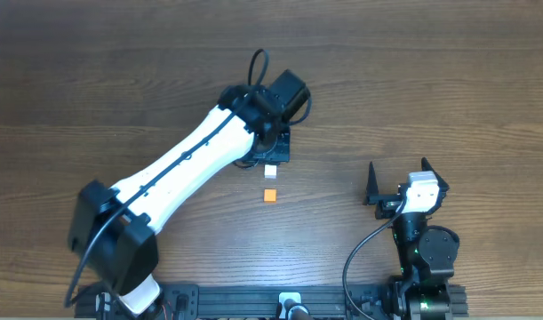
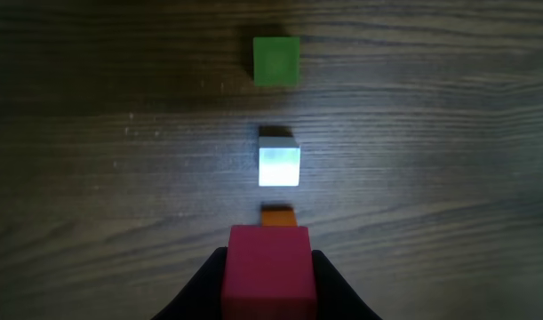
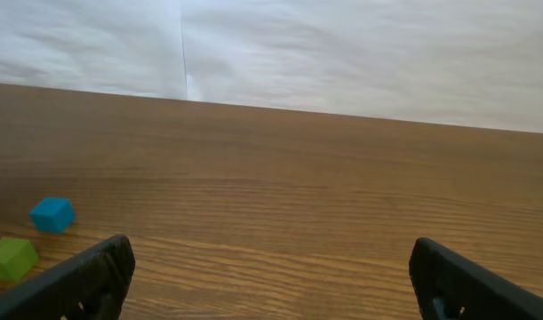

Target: Stack Cubes

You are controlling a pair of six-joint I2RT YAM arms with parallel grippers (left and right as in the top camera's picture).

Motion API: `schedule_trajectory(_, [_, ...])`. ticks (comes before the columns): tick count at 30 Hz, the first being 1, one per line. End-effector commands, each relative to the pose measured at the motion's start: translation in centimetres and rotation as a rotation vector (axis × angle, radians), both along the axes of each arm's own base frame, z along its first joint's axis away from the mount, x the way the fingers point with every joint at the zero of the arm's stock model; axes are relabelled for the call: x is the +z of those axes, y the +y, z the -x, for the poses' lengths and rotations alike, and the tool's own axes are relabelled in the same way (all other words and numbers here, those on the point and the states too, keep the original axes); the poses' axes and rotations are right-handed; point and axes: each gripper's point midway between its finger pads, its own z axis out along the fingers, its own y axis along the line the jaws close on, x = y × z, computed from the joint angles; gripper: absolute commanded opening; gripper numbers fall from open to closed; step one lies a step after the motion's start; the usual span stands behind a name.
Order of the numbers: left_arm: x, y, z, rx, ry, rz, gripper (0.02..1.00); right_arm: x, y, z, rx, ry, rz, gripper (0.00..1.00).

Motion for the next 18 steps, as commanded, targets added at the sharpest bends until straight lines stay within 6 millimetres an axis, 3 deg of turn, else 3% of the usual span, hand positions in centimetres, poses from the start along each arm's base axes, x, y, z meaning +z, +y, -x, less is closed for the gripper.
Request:
schedule_trajectory(1, [-2.0,-0.1,-0.2,-0.035,0.049,-0.034,0.038,-0.1,0.0,0.0,-0.002,-0.004,0.005,0.993])
schedule_trajectory(6, [-4.1,-0.5,-0.1,-0.04,0.096,-0.051,0.04,-0.1,0.0,0.0,-0.002,-0.004,0.005,0.991])
schedule_trajectory(18, [-6.5,-1.7,-0.4,-0.048,0.12,-0.039,0.04,-0.1,0.0,0.0,-0.002,-0.004,0.005,0.993])
